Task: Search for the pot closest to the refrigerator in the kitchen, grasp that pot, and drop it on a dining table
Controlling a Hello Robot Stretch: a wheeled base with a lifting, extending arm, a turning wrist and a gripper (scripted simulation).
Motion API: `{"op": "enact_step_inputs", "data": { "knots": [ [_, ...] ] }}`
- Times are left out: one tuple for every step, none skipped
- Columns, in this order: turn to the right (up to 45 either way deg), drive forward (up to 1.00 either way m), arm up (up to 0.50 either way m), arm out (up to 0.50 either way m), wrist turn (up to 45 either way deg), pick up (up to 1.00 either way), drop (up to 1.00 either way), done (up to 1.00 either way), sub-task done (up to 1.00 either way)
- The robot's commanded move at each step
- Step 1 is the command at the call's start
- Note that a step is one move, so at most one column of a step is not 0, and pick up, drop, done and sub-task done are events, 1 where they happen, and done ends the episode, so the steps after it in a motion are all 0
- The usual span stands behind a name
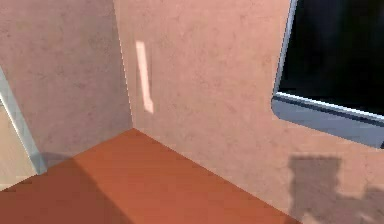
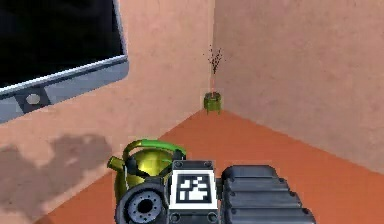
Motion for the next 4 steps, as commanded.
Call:
{"op": "enact_step_inputs", "data": {
  "knots": [
    [0.0, 0.40, 0.00, 0.00, 0.0, 0.00, 0.00, 0.00, 0.00],
    [-45.0, 0.00, 0.00, 0.00, 0.0, 0.00, 0.00, 0.00, 0.00],
    [-3.0, 0.00, 0.00, 0.00, 0.0, 0.00, 0.00, 0.00, 0.00],
    [0.0, 0.70, 0.00, 0.00, 0.0, 0.00, 0.00, 0.00, 0.00]
  ]
}}
